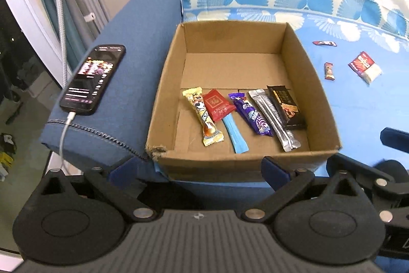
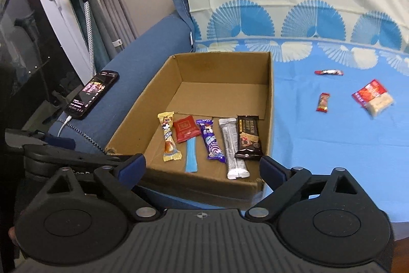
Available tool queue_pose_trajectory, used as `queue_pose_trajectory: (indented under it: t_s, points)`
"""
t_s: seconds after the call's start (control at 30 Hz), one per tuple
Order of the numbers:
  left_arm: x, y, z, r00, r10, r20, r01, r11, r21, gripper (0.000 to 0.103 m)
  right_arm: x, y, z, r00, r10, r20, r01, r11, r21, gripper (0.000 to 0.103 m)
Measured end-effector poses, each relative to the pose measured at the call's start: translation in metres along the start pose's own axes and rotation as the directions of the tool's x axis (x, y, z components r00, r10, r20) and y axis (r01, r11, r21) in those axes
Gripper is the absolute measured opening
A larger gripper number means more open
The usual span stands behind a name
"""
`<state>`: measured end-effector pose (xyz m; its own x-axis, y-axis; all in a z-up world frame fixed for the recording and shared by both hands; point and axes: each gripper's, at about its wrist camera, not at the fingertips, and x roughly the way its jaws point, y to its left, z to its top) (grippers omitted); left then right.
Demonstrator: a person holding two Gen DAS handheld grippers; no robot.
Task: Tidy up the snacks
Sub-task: 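Withdraw both open tools from the box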
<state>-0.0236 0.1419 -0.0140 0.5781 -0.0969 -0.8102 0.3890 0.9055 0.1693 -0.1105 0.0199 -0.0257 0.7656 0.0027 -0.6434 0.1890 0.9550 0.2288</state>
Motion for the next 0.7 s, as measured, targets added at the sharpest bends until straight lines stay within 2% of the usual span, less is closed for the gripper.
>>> queue_pose_trajectory:
  t_s: [0.27,0.7]
  points:
    - [-0.037,-0.005,-0.024,0.999,0.012,0.047,-0.012,1.000,-0.009,0.103,-0.042,0.003,-0.014,0.997,-0.006,0.076,0.007,1.000,-0.013,0.098]
    - [-0.079,-0.012,-0.039,0.991,0.020,0.133,-0.019,1.000,-0.005,0.103,-0.084,0.008,-0.031,0.987,-0.003,0.158,0.010,0.999,-0.044,0.100]
